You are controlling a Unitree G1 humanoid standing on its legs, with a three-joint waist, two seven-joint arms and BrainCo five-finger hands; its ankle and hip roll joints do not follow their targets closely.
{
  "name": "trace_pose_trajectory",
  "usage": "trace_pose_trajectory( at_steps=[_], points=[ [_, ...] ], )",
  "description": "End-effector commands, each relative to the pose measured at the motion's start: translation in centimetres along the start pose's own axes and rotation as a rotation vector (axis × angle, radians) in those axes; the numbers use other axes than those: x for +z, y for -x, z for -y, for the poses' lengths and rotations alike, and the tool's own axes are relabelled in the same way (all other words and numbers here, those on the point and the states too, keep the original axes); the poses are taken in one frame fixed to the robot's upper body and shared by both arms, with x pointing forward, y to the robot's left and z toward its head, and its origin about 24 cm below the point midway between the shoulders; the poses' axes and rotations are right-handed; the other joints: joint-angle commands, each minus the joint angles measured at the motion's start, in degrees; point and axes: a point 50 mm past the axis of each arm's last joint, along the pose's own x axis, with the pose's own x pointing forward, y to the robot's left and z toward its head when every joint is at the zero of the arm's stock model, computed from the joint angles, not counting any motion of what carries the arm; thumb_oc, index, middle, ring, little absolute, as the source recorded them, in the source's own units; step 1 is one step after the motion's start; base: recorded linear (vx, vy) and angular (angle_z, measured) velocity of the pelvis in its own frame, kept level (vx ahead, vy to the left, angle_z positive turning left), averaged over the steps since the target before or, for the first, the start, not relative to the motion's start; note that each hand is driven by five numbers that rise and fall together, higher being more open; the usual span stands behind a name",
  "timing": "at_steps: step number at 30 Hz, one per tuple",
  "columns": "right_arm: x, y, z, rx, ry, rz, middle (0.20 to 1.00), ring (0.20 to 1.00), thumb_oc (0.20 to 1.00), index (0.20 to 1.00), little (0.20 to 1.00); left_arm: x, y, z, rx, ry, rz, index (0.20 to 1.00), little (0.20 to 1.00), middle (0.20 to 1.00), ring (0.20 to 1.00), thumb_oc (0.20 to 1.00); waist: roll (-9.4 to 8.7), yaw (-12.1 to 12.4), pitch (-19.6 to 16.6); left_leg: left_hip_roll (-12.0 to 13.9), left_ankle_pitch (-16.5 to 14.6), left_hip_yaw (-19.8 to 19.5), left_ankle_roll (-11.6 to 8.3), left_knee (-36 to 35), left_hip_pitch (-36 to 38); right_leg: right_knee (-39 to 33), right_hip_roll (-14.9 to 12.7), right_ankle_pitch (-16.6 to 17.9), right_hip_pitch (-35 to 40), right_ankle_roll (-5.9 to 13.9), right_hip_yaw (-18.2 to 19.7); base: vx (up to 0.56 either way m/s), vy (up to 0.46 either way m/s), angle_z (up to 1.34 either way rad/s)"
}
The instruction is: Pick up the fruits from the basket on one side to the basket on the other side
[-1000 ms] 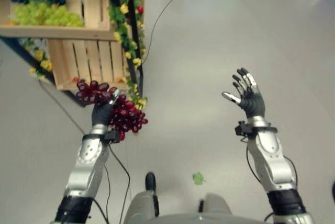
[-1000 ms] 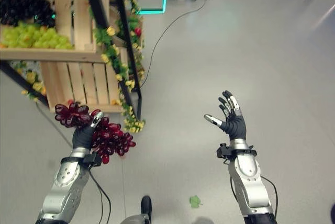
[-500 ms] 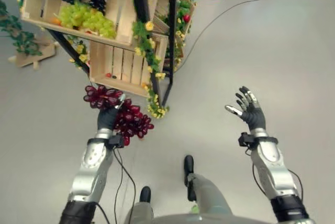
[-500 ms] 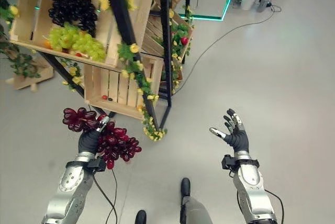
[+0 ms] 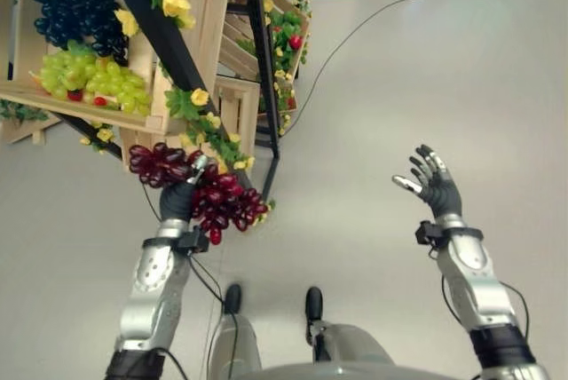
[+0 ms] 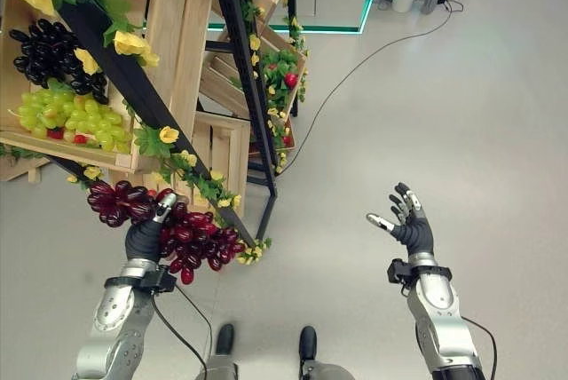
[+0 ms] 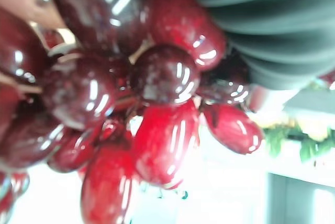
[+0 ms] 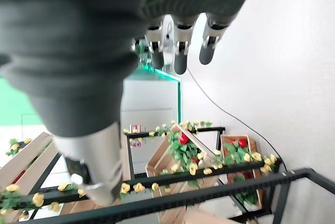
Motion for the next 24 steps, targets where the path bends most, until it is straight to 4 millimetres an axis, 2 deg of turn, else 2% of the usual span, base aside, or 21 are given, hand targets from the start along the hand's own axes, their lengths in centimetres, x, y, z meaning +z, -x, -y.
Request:
trace_pose_trajectory(
  at_steps=[1,2,3,4,6,8,11,12,13,14,15,16,18,19,20,21,24],
  points=[
    [3.1,-0.8,0.1,0.015,0.012,0.157,1.0,1.0,1.0,1.0,1.0,4.0,-0.2,-1.1,0.004,-0.057,0.191,0.2,0.2,0.2,0.2,0.2,-0.94,1.8,-2.8,-3.1,0.3,0.6,-1.84,4.6,2.4,1.8,-9.8,-11.0,3.4,10.4,2.6,0.22,0.293,-0.16],
    [3.1,-0.6,-0.5,0.064,0.005,0.158,1.0,1.0,1.0,1.0,1.0,3.9,0.0,-1.5,0.007,-0.062,0.18,0.2,0.2,0.2,0.2,0.2,-1.68,2.2,-2.8,-6.1,-5.7,-3.5,-1.14,10.3,2.6,1.3,-11.6,-10.8,4.4,10.76,4.4,0.13,0.267,-0.24],
    [3.1,-0.5,-0.6,0.073,0.005,0.159,1.0,1.0,1.0,1.0,1.0,3.9,0.0,-1.5,0.003,-0.066,0.178,0.2,0.2,0.2,0.2,0.2,-1.42,2.6,-2.9,-7.7,-6.5,-6.4,-0.96,10.0,3.1,1.2,-12.1,-10.1,4.1,11.02,5.2,0.13,0.267,-0.27],
    [3.1,-0.5,-0.6,0.073,0.005,0.158,1.0,1.0,1.0,1.0,1.0,3.9,0.0,-1.5,0.003,-0.066,0.177,0.2,0.2,0.2,0.2,0.2,-1.46,2.5,-2.9,-7.8,-6.6,-6.5,-0.89,10.0,3.1,1.2,-12.1,-10.1,4.2,11.07,5.1,0.05,0.259,-0.55],
    [2.8,0.0,-0.3,0.071,0.008,0.146,1.0,1.0,1.0,1.0,1.0,3.8,-0.2,-1.2,-0.025,-0.054,0.17,0.2,0.2,0.2,0.2,0.2,-0.72,0.5,-3.1,-7.4,-6.2,-3.4,-0.35,7.3,4.0,2.0,-13.6,-9.2,3.7,12.21,5.3,0.03,0.331,-0.53],
    [2.6,0.3,-0.2,0.052,-0.003,0.14,1.0,1.0,1.0,1.0,1.0,4.0,-0.5,-1.3,-0.075,-0.095,0.158,0.2,0.2,0.2,0.2,0.2,-1.22,-0.4,-4.2,-7.3,-5.9,-2.4,0.71,3.7,5.2,4.5,-15.8,-6.6,0.7,14.49,6.0,0.02,0.364,0.22],
    [2.6,0.3,-0.5,0.054,-0.026,0.145,1.0,1.0,1.0,1.0,1.0,4.2,-0.7,-1.4,-0.117,-0.112,0.146,0.2,0.2,0.2,0.2,0.2,-1.84,-1.3,-4.9,-8.2,-5.9,-1.7,1.77,2.4,5.2,5.9,-16.9,-5.4,-1.3,15.47,7.5,0.0,0.27,0.07],
    [2.6,0.4,-0.5,0.053,-0.03,0.148,1.0,1.0,1.0,1.0,1.0,4.2,-0.8,-1.4,-0.133,-0.131,0.14,0.2,0.2,0.2,0.2,0.2,-2.05,-1.8,-5.0,-8.5,-5.6,-1.3,2.19,1.3,5.2,5.8,-17.6,-4.1,-2.1,16.04,8.3,-0.12,0.309,0.14],
    [2.9,0.2,-0.8,0.059,-0.028,0.16,1.0,1.0,1.0,1.0,1.0,4.9,-1.3,-1.4,-0.153,-0.153,0.159,0.2,0.2,0.2,0.2,0.2,-2.35,-2.7,-4.7,-9.4,-5.5,-0.5,2.8,0.7,4.9,5.1,-18.7,0.9,-3.9,16.36,9.1,-0.12,0.228,0.08],
    [2.9,0.1,-0.8,0.059,-0.029,0.162,1.0,1.0,1.0,1.0,1.0,4.9,-1.3,-1.4,-0.153,-0.154,0.161,0.2,0.2,0.2,0.2,0.2,-2.46,-2.6,-4.8,-9.5,-5.4,-0.3,2.87,0.7,4.8,4.9,-18.8,1.2,-4.1,16.43,9.3,-0.23,0.316,-0.11],
    [3.3,-0.4,-1.5,0.077,-0.023,0.181,1.0,1.0,1.0,1.0,1.0,4.9,-1.3,-1.9,-0.13,-0.183,0.154,0.2,0.2,0.2,0.2,0.2,-1.42,-1.1,-4.3,-9.1,-5.9,1.6,3.93,2.4,3.8,7.2,-17.5,-1.7,-5.0,15.32,4.0,-0.15,0.202,-0.22],
    [3.3,-0.4,-1.5,0.077,-0.023,0.182,1.0,1.0,1.0,1.0,1.0,4.9,-1.3,-1.9,-0.13,-0.183,0.155,0.2,0.2,0.2,0.2,0.2,-1.43,-1.1,-4.3,-9.2,-5.6,1.6,3.95,2.4,3.6,7.2,-17.5,-1.5,-5.2,15.29,4.0,-0.18,0.297,-0.54],
    [3.2,-0.6,-1.8,0.098,-0.039,0.177,1.0,1.0,1.0,1.0,1.0,5.0,-1.2,-1.9,-0.141,-0.166,0.156,0.2,0.2,0.2,0.2,0.2,-0.81,-0.2,-4.8,-10.2,-5.1,3.7,4.5,2.8,2.8,9.0,-15.1,-6.3,-2.7,14.01,1.5,-0.12,0.234,-0.85],
    [3.2,-0.7,-1.8,0.101,-0.032,0.175,1.0,1.0,1.0,1.0,1.0,5.0,-1.3,-2.0,-0.14,-0.152,0.158,0.2,0.2,0.2,0.2,0.2,-1.07,0.2,-5.0,-10.6,-4.9,4.2,4.79,3.1,2.4,9.1,-14.1,-7.5,-1.5,13.72,1.0,-0.09,0.15,-0.58],
    [3.2,-0.8,-1.8,0.1,-0.032,0.175,1.0,1.0,1.0,1.0,1.0,5.0,-1.3,-2.0,-0.14,-0.152,0.158,0.2,0.2,0.2,0.2,0.2,-1.1,0.3,-4.9,-10.6,-5.0,4.2,4.78,3.2,2.5,9.1,-14.1,-7.7,-1.4,13.72,1.1,-0.1,0.049,-0.3],
    [3.2,-1.0,-1.9,0.107,-0.033,0.171,1.0,1.0,1.0,1.0,1.0,5.1,-1.5,-1.8,-0.138,-0.131,0.166,0.2,0.2,0.2,0.2,0.2,-1.85,1.4,-5.3,-10.9,-5.1,5.0,4.94,4.7,1.5,8.1,-13.6,-8.9,0.8,13.14,0.5,-0.06,0.017,-0.3],
    [3.1,-1.1,-1.9,0.111,-0.043,0.163,1.0,1.0,1.0,1.0,1.0,5.1,-1.5,-1.8,-0.15,-0.086,0.168,0.2,0.2,0.2,0.2,0.2,-2.33,1.9,-5.6,-10.3,-5.3,6.0,4.62,6.3,1.1,4.9,-14.7,-8.4,2.0,13.15,-0.9,-0.07,-0.033,-0.29]
  ],
)
